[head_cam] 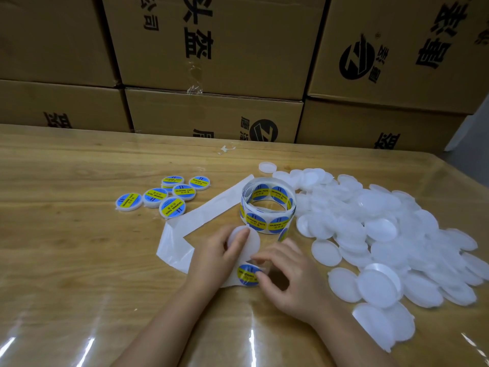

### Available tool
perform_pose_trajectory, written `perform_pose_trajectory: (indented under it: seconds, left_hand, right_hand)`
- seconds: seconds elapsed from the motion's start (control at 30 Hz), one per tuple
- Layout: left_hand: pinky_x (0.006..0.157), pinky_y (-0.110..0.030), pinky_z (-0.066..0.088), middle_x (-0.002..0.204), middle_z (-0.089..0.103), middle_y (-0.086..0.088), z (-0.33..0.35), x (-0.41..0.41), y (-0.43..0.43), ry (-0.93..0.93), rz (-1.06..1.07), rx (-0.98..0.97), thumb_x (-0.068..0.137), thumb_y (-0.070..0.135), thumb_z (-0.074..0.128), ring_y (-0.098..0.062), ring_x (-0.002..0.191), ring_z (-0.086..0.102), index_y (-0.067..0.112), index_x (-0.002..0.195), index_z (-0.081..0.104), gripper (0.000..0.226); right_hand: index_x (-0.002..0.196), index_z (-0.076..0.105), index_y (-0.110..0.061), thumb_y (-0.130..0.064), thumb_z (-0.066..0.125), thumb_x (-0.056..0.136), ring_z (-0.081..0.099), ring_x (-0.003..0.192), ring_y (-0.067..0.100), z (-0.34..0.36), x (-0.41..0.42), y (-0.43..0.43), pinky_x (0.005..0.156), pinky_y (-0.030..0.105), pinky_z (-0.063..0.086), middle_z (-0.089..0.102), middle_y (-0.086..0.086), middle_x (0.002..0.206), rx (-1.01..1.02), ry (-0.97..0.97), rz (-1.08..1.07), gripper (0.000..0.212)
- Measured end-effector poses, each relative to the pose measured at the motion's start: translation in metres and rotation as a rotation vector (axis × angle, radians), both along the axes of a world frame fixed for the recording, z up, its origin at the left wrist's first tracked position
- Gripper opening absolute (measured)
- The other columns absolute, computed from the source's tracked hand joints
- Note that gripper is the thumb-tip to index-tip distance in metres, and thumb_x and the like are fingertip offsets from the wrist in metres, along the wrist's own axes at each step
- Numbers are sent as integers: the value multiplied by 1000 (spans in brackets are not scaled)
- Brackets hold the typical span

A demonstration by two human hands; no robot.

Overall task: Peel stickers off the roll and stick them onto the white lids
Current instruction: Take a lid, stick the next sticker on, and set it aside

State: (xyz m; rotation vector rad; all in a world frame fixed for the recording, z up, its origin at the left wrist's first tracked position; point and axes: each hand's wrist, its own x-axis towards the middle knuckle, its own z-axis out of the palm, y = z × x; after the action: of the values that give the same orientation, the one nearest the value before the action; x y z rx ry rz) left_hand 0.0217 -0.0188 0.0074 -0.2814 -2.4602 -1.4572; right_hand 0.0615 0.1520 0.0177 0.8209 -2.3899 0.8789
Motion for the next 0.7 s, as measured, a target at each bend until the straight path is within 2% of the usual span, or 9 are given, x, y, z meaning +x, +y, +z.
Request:
perform_pose_trajectory:
  seconds: [0.13,0.23,0.3,0.4,0.5,0.6,0.7]
  left_hand:
    - [68,-37,48,69,62,6,0,-1,-1,-31,-25,45,82,54,48,-8,69,57,25,71,61,34]
    - [62,-43,46,62,56,-5,-1,0,-5,9,2,1,76,60,44,-18,63,54,12,66,56,50]
    - [57,-45,43,57,49,-7,-1,0,-6,72,12,-35,77,58,43,-21,57,50,10,61,49,51]
    - [54,-45,41,55,46,-8,0,0,-6,103,-80,-45,81,55,44,-22,55,47,7,60,49,53]
    - [58,-44,43,56,47,-6,-2,1,-2,57,-117,-26,80,58,43,-20,57,46,11,63,51,51]
    - [58,-38,42,52,46,7,-4,3,2,20,-87,-26,78,59,41,-8,53,43,28,60,49,37]
    - [59,-37,43,51,49,7,-4,3,4,17,-59,-107,80,58,42,-11,54,48,26,60,49,39]
  right_hand:
    - [92,69,-12,-8,62,85,51,78,18,-2,-2,0,71,28,45,65,-5,88,39,21,4,10]
    - [90,67,-12,-5,61,86,49,79,17,-3,-2,0,73,25,44,64,-7,87,43,1,13,10]
    - [89,66,-11,-3,60,87,49,79,20,-4,-2,-1,72,29,45,64,-7,86,49,-12,32,10]
    - [89,65,-8,-2,57,89,50,80,23,-4,-3,-2,74,36,46,63,-4,88,18,-44,61,11]
    - [90,66,-6,-1,55,89,53,85,21,-2,-2,-4,78,33,45,59,1,93,-50,-70,87,12]
    - [93,67,-10,-1,54,90,54,92,11,-1,1,-7,79,21,44,53,-1,101,-133,-101,111,16]
    - [93,67,-9,1,54,89,55,91,11,-2,1,-7,78,23,45,54,-2,100,-149,-119,127,17]
